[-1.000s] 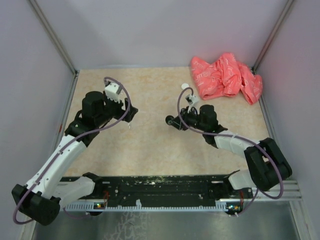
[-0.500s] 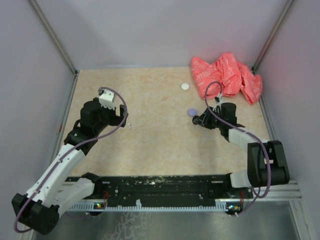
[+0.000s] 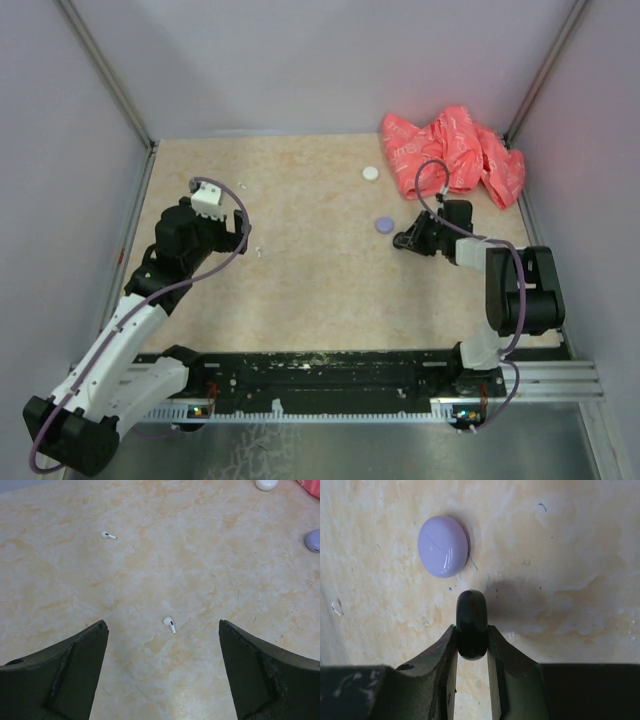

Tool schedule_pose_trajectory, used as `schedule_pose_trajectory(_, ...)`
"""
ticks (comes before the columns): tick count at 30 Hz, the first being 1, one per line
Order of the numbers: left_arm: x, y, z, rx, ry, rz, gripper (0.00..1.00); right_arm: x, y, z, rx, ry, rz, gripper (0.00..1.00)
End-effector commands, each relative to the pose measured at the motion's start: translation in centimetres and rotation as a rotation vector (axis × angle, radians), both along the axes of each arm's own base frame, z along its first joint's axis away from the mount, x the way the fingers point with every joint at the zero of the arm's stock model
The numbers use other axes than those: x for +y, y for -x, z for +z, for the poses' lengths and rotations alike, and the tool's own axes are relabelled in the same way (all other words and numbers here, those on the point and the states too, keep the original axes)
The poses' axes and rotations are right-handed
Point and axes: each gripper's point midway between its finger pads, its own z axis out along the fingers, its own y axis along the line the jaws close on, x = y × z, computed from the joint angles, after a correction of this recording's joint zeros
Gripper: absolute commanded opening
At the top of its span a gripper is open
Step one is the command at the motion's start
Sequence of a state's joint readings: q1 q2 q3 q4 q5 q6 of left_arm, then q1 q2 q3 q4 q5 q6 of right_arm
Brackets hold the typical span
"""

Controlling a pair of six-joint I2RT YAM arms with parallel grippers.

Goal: Insert the wireless bluetooth earbuds into the charging case
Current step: Place the charging case at the center of the board, then pick up the charging case at the center of the board.

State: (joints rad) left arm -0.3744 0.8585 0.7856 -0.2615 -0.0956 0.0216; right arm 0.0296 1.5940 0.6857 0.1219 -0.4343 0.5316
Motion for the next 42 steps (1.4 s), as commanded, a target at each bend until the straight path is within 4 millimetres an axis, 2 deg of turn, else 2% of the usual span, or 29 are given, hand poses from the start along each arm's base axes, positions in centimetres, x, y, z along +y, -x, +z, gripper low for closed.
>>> schedule_pose_trajectory(1,0.6,-0.3,0.3,-0.023,-0.005,0.03,0.95,-0.1,-2.3,1.2,-0.049,-0.006,-0.003,0.15)
schedule_pose_trajectory(4,0.8,-0.3,0.3,-0.027,-0.005,0.036,0.95,0.1,-2.3,1.0,-0.04,-0.013,0.008,0.25)
schedule_pose_trajectory(8,0.8,-0.2,0.4,-0.031,-0.004,0.036,0.95,-0.9,-2.2,1.1,-0.048,0.05,-0.014,0.46)
schedule_pose_trajectory(10,0.8,-0.3,0.3,-0.029,-0.006,0.036,0.95,-1.5,-2.2,1.4,-0.056,0.087,-0.027,0.53)
schedule_pose_trajectory(17,0.9,-0.2,0.3,-0.029,-0.006,0.039,0.96,-3.1,-2.7,3.6,-0.121,0.224,-0.067,0.7)
schedule_pose_trajectory(20,1.0,-0.3,0.2,-0.024,-0.009,0.046,0.96,-3.3,-3.3,4.9,-0.161,0.305,-0.076,0.71)
schedule_pose_trajectory(22,1.1,-0.3,0.2,-0.023,-0.009,0.048,0.96,-2.8,-4.2,6.5,-0.221,0.373,-0.074,0.72)
schedule_pose_trajectory(24,1.0,-0.3,0.1,-0.021,-0.006,0.047,0.95,-1.5,-5.5,8.1,-0.288,0.41,-0.049,0.74)
schedule_pose_trajectory(29,1.3,-0.5,-0.1,-0.015,-0.012,0.058,0.95,1.2,-9.1,10.2,-0.377,0.422,-0.03,0.75)
schedule_pose_trajectory(38,1.5,-0.8,-1.0,0.013,-0.023,0.076,0.95,5.3,-15.2,9.4,-0.48,0.457,-0.04,0.77)
schedule_pose_trajectory(42,1.7,-0.9,-1.1,0.016,-0.021,0.085,0.96,5.8,-17.5,8.5,-0.475,0.486,-0.077,0.77)
